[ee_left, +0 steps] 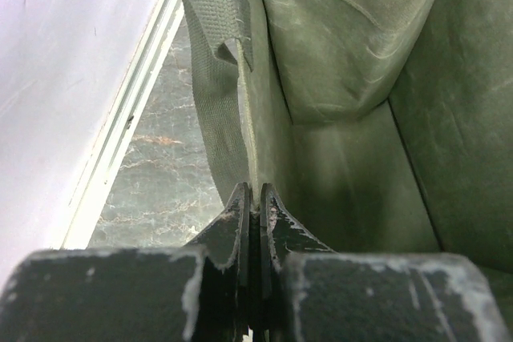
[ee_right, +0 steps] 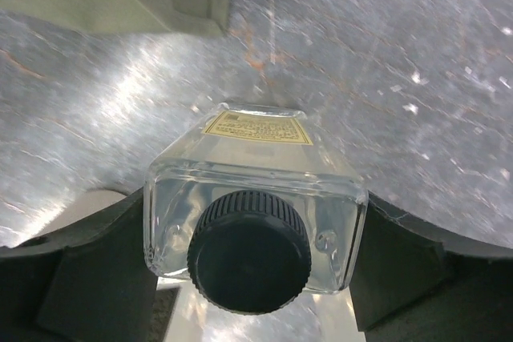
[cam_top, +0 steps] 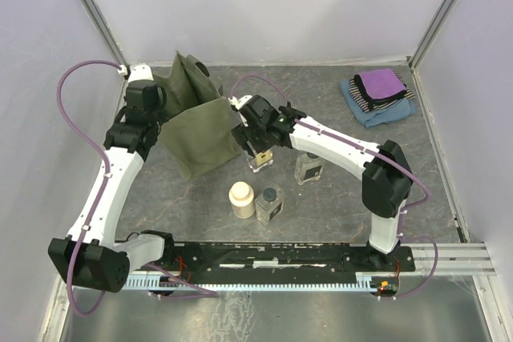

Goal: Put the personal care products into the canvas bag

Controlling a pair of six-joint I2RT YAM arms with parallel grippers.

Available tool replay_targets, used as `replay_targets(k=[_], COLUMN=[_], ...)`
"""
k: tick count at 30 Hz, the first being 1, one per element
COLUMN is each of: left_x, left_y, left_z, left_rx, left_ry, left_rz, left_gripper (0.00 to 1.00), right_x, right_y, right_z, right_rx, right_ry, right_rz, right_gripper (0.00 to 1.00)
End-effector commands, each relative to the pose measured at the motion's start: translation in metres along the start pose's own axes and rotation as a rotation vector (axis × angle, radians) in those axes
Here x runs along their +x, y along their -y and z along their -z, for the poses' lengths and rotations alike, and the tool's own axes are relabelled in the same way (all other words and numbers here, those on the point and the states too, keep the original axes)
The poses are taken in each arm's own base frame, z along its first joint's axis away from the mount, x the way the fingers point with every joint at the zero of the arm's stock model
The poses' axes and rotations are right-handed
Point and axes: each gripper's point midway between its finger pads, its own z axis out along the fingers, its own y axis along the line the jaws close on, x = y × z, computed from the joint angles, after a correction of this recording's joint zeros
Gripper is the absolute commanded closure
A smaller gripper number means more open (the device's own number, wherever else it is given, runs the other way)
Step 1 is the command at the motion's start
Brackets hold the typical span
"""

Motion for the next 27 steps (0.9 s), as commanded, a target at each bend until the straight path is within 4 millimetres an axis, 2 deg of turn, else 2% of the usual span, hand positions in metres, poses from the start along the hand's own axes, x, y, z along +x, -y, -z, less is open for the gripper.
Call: replay_targets(k=[1,4,7,14,16,19,23,27], left_x=[-0.009,-0.003,0.003,0.007,0.009,0.016,0.024,0.025], left_y=[0.002,0.004,0.016,0.04,0.046,0.059,0.082,0.108], left_z=[0.007,0.008,0.009,0.011,0.011,0.011,0.016,0.025], left_rx=[0.037,0.061,0.13,0.259,0.283,0.314,0.378,0.455], left_ry=[0.069,0.073,0.064,0.055,0.05,0.039,0.033,0.057], left_rz=[0.021,0.021,0.022,0.034,0.004,-0.082,-0.149,-0.168], left_gripper=[0.97,0.97,0.97,0.97,0.97,0.97,0.97,0.97], right_x=[-0.057,-0.078,-0.106,-0.183,-0.208,-0.232,-0.253,-0.266], right_y=[0.028,0.039,0.045,0.053,0.057,0.056,0.044,0.026], right_z=[0.057,0.093,0.132,0.221,0.249,0.266,0.274,0.277], right_rx=[0.138,0.182,0.195,0.22,0.235,0.238,0.19,0.096], right_ry=[0.152,0.213,0.286,0.506,0.615,0.731,0.84,0.903], right_rz=[0.038,0.045,0.054,0.087,0.086,0.102,0.127,0.147], right_gripper=[1.0,1.0,1.0,1.0,1.0,1.0,1.0,1.0])
